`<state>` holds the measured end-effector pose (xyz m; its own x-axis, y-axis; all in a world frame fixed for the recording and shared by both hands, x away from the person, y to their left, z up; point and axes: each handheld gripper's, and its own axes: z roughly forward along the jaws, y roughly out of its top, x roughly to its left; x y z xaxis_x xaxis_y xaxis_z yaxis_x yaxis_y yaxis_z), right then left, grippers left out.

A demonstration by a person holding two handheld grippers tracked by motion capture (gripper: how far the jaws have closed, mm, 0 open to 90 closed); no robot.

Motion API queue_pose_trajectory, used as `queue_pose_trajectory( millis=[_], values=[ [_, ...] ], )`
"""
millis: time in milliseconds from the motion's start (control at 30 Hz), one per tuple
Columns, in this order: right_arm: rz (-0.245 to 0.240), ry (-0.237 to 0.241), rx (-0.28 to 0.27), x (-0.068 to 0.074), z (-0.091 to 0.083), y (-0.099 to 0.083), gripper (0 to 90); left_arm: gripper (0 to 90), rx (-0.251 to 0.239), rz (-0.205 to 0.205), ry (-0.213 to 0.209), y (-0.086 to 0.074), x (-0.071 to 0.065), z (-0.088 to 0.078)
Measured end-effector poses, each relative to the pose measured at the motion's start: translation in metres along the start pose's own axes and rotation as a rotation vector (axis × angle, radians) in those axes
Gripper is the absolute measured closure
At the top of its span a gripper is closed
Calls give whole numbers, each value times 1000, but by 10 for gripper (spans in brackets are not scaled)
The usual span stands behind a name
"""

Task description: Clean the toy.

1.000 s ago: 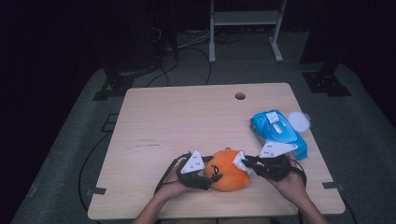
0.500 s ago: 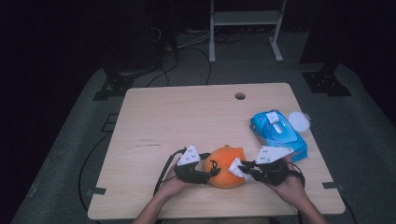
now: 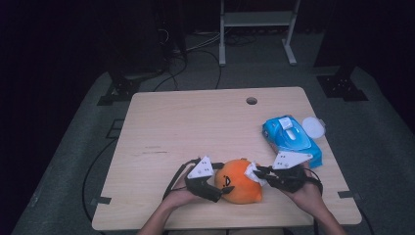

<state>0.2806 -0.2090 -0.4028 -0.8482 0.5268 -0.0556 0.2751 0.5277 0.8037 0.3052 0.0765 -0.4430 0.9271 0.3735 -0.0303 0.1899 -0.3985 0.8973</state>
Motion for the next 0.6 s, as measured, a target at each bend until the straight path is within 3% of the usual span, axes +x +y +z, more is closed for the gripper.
queue_pose_trajectory(
  millis=[67, 167, 367, 467, 600],
  values=[
    [-4, 16, -2, 1, 0, 1, 803, 83, 16, -36, -12, -1, 1, 5],
    [-7, 2, -6, 3, 1, 4, 803, 208, 10, 9, -7, -3, -7, 8],
    [-36, -8, -13, 11, 8, 16, 800, 237, 62, 135, 7, 1, -24, 9],
    [-34, -13, -10, 8, 6, 14, 801, 252, 65, 144, -10, 0, -22, 7],
    [-5, -64, -1, -4, -2, 5, 803, 252, 63, 143, -16, 0, -22, 7]
  ],
)
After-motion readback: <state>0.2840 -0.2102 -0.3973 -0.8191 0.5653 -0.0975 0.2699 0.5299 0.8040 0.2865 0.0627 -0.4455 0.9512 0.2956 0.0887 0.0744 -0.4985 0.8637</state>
